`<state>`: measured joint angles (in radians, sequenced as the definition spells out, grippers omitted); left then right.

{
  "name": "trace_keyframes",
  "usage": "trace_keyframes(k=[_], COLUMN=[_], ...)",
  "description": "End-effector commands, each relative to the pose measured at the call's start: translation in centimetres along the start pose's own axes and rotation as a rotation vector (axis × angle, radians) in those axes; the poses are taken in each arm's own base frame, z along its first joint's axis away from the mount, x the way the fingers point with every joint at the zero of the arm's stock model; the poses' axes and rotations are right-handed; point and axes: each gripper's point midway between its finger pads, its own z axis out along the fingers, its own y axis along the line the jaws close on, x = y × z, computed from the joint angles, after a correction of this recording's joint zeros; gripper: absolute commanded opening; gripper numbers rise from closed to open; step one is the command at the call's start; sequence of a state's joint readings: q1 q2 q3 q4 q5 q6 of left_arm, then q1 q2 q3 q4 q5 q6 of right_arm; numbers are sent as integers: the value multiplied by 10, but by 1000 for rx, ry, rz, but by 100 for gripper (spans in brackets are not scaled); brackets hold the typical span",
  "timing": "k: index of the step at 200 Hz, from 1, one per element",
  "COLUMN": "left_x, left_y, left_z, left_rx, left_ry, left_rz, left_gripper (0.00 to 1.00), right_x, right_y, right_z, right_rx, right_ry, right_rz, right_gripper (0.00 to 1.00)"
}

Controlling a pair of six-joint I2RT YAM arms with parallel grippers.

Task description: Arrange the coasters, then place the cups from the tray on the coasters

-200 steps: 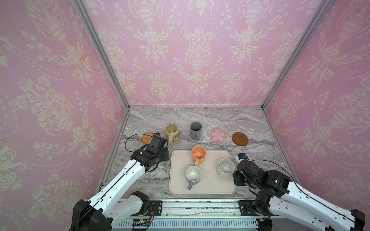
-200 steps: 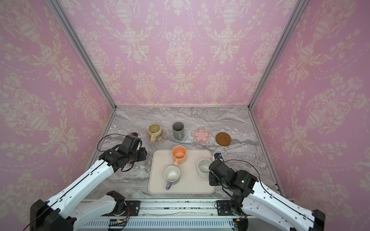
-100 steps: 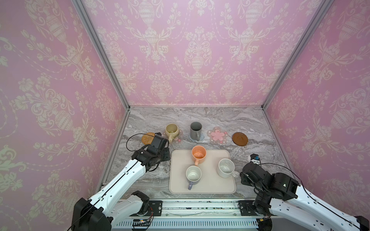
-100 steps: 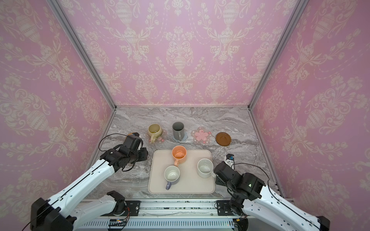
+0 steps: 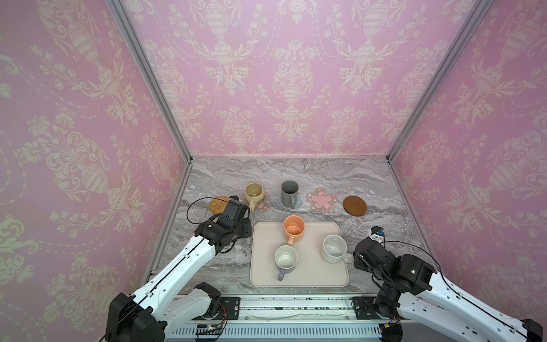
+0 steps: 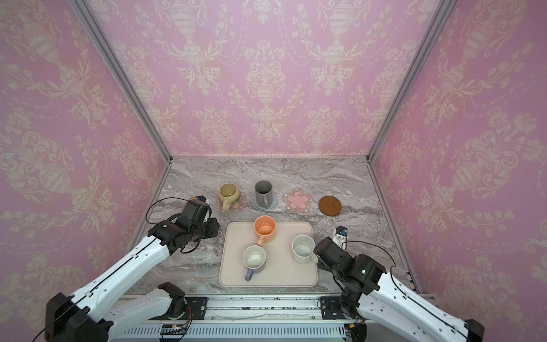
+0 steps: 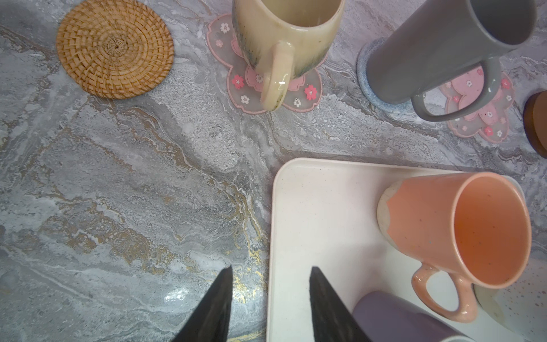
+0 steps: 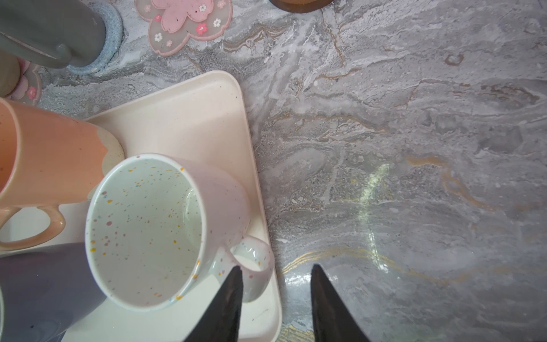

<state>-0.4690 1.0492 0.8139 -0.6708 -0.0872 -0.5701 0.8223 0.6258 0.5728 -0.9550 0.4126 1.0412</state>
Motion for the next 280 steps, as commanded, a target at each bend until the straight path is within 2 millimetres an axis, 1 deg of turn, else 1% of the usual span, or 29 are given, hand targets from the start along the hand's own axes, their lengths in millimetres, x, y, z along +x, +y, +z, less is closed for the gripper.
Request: trace_keyframes(k=[1, 30, 61, 101, 143, 161, 184, 221, 241, 263, 280], left_x=[3, 3, 3, 2, 4, 5, 6, 7, 8, 9, 9], left_y=[-2, -1, -1, 1, 4, 5, 5, 9, 9, 8, 7], left_z=[1, 1, 1, 0, 0, 1, 1, 0, 0, 2, 2], left_rx=[4, 0, -5, -15, -27, -32, -32, -41, -38, -36, -33], left_ry=[10, 12, 10, 7, 9, 11, 16, 6, 8, 17, 18], left_rz=[14, 18, 21, 29, 35, 36, 36, 34, 35, 38, 39], left_gripper=[45, 45, 45, 45, 45, 46, 45, 46, 46, 46, 46], right_x=[1, 6, 6, 8, 9, 5, -2, -7, -7, -2, 7], right_y=[0, 6, 17, 42, 57, 62, 60, 37, 32, 35, 50], right_z=[9, 21, 31, 42, 51, 51, 44, 25, 14, 3, -4], right_rx=[1, -35, -61, -116, -148, -152, -132, -84, -105, -164, -262], right_ry=[4, 43, 73, 123, 148, 143, 129, 89, 79, 100, 147], right_rz=[7, 32, 23, -3, -27, -42, -64, -57, -49, -66, -108], right_gripper=[41, 39, 39, 36, 35, 35, 35, 35, 35, 33, 30])
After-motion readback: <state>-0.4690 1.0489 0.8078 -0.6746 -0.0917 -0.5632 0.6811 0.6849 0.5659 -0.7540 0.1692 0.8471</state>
